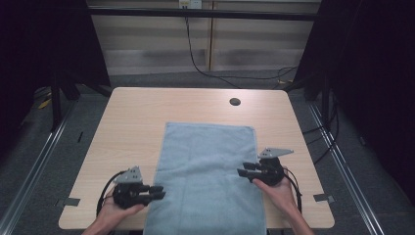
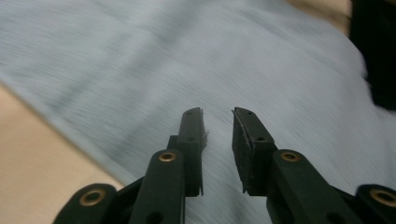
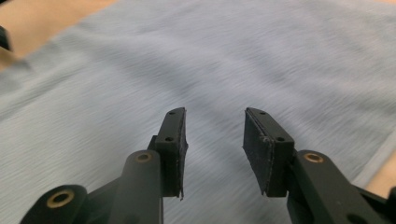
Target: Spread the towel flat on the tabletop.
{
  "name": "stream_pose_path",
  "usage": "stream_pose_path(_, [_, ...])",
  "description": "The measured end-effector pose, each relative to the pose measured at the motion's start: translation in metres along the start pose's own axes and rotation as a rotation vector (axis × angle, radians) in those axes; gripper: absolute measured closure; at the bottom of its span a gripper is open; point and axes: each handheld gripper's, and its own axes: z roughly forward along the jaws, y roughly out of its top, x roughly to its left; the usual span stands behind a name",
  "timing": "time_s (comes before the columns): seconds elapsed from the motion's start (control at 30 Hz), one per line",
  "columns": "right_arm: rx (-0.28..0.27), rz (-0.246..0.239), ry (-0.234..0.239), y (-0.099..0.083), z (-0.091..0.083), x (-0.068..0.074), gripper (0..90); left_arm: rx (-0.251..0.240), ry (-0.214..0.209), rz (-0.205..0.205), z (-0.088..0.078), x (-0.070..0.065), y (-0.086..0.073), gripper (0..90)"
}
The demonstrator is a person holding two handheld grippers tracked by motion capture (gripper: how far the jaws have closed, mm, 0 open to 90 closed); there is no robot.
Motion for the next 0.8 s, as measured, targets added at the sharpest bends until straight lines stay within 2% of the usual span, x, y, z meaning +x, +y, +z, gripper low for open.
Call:
stream_pose_path(0.07, [0.012,0.011,-0.017,0.008,0.014,-0.013,62.2,0.007,0.033,-0.008,0.011,0.015,0.014,71.6])
stream_pose_path(0.1, [0.015,0.0,-0.029,0.01,0.021,-0.016,62.3,0.007,0.063,-0.006,0.017,0.023,0.019,68.5])
stream_pose_path(0.13, [0.039,0.002,-0.04,0.011,0.027,-0.019,61.5,0.012,0.073,-0.012,0.023,0.031,0.024,65.2])
stream_pose_path(0.17, [0.058,-0.002,-0.049,0.011,0.033,-0.02,60.8,0.008,0.081,-0.035,0.027,0.037,0.027,63.9])
stream_pose_path(0.2, [0.073,-0.003,-0.052,0.01,0.037,-0.02,59.4,0.007,0.102,-0.05,0.032,0.043,0.03,61.5])
stream_pose_path(0.23, [0.071,-0.012,-0.057,0.008,0.04,-0.019,58.4,0.021,0.125,-0.053,0.038,0.049,0.034,55.3])
stream_pose_path(0.27, [0.068,-0.027,-0.061,0.008,0.04,-0.017,58.4,0.016,0.154,-0.064,0.042,0.053,0.037,48.1])
stream_pose_path(0.3, [0.08,-0.048,-0.074,0.008,0.04,-0.015,59.4,0.013,0.166,-0.08,0.045,0.056,0.039,46.3])
stream_pose_path(0.33, [0.084,-0.069,-0.085,0.007,0.039,-0.013,60.8,0.02,0.168,-0.074,0.047,0.059,0.04,45.6])
stream_pose_path(0.37, [0.085,-0.082,-0.091,0.006,0.039,-0.012,65.9,0.023,0.193,-0.051,0.051,0.06,0.04,47.1])
stream_pose_path(0.4, [0.089,-0.098,-0.094,0.005,0.037,-0.011,71.1,0.042,0.187,-0.041,0.055,0.061,0.038,55.7])
stream_pose_path(0.5, [0.08,-0.056,-0.073,0.002,0.034,-0.011,80.5,0.073,0.181,0.028,0.056,0.054,0.035,64.8])
stream_pose_path(0.63, [0.082,-0.051,-0.045,-0.004,0.029,-0.008,82.1,0.067,0.149,0.05,0.047,0.044,0.023,70.7])
stream_pose_path(0.67, [0.084,-0.046,-0.033,-0.006,0.027,-0.006,82.0,0.067,0.149,0.05,0.047,0.044,0.023,71.0])
stream_pose_path(0.73, [0.089,-0.036,-0.004,-0.011,0.023,0.001,81.6,0.07,0.13,0.025,0.039,0.036,0.015,70.9])
stream_pose_path(0.8, [0.103,-0.048,0.009,-0.018,0.017,0.011,81.2,0.078,0.098,0.032,0.032,0.027,0.008,70.7])
